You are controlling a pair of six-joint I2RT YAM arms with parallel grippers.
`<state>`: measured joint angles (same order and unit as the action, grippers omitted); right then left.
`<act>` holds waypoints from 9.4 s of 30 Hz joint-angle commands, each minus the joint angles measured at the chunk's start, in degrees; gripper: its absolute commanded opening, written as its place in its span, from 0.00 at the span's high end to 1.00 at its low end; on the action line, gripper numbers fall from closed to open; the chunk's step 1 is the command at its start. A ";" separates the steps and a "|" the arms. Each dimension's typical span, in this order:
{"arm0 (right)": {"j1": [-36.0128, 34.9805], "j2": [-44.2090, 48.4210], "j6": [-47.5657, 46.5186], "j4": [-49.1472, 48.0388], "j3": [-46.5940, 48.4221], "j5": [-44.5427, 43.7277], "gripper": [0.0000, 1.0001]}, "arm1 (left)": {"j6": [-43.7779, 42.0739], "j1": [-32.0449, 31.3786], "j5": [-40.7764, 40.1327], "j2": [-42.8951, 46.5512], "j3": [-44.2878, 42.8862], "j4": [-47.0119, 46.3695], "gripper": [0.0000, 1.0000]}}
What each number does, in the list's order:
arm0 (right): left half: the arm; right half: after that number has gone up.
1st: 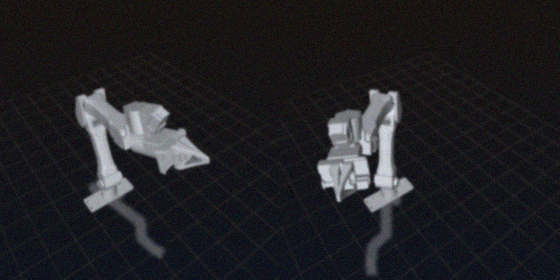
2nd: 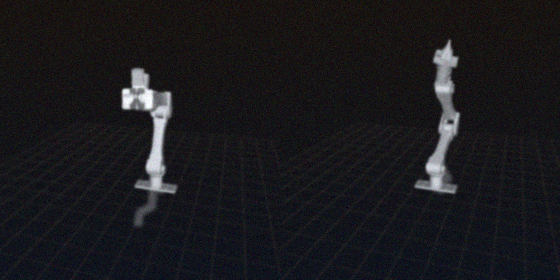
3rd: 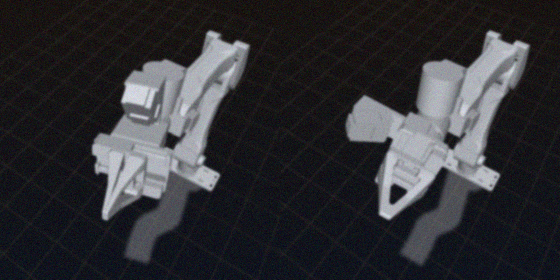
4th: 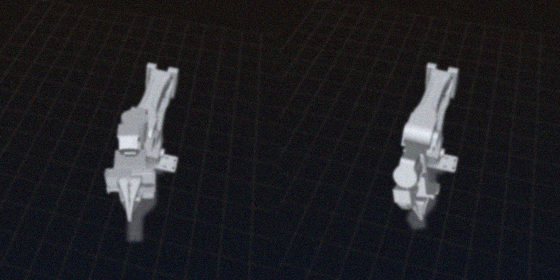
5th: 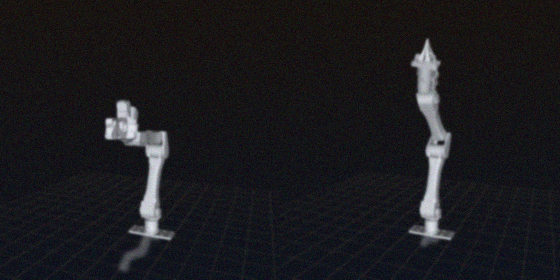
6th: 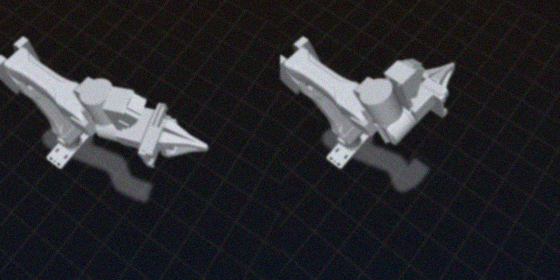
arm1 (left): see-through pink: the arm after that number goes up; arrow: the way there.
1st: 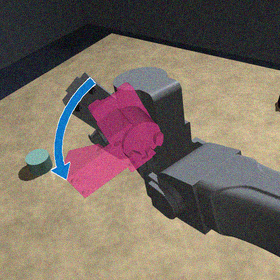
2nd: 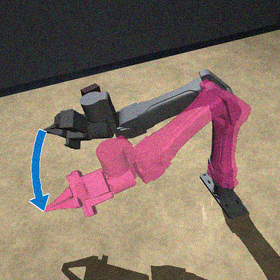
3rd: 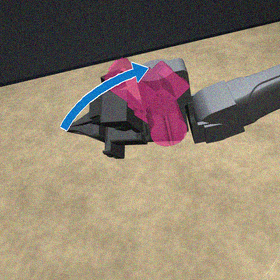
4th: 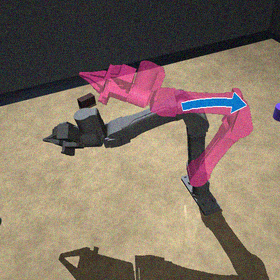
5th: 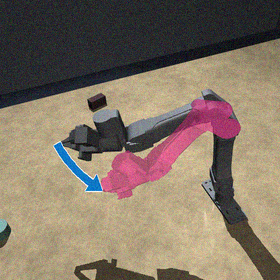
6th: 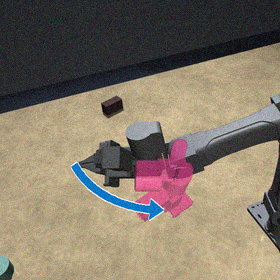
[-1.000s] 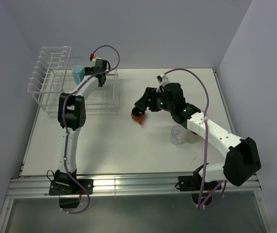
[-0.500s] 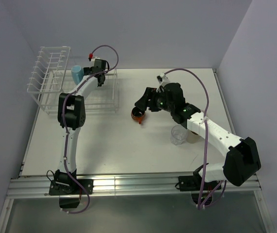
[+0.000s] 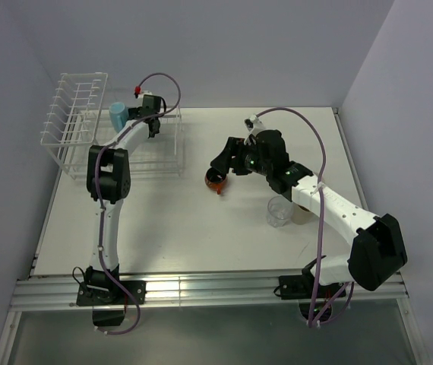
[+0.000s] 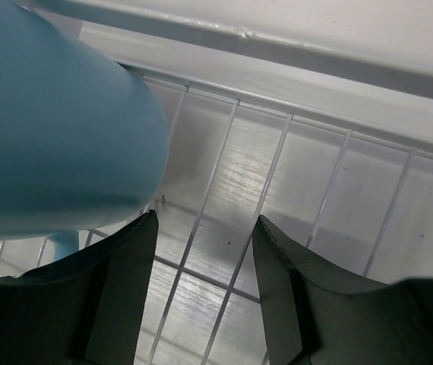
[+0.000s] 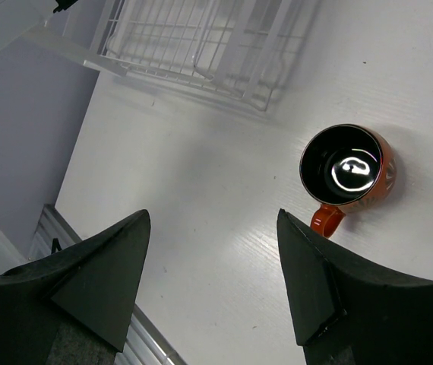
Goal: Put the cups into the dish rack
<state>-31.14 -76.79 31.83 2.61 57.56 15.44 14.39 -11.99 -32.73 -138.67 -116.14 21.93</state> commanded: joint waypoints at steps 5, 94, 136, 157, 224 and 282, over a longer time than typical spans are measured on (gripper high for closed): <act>-0.24 -0.02 -0.99 -2.35 -0.70 -1.03 0.25 | -0.59 1.27 3.37 6.92 4.34 -4.70 0.41; -10.44 -38.87 -1.60 -3.05 37.52 -16.92 0.30 | -2.62 3.11 -0.32 5.34 3.11 -6.20 0.70; -10.79 -47.22 -1.86 4.16 46.33 -21.42 0.84 | -1.39 4.87 -1.99 2.27 1.44 -4.62 0.69; -9.47 -45.38 -1.34 2.40 42.29 -21.33 0.85 | -0.24 6.54 -4.00 2.62 0.83 -3.57 0.67; -8.50 -41.77 -3.36 4.33 41.75 -18.79 0.74 | 1.95 -2.25 -2.25 16.24 9.00 -8.14 0.32; -12.37 -28.32 -11.45 12.86 18.73 -26.95 0.53 | 15.75 -8.14 29.30 75.57 34.13 9.45 0.26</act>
<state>-42.48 -103.94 21.10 17.52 75.77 -11.05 29.56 -19.92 -5.48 -63.88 -82.41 32.53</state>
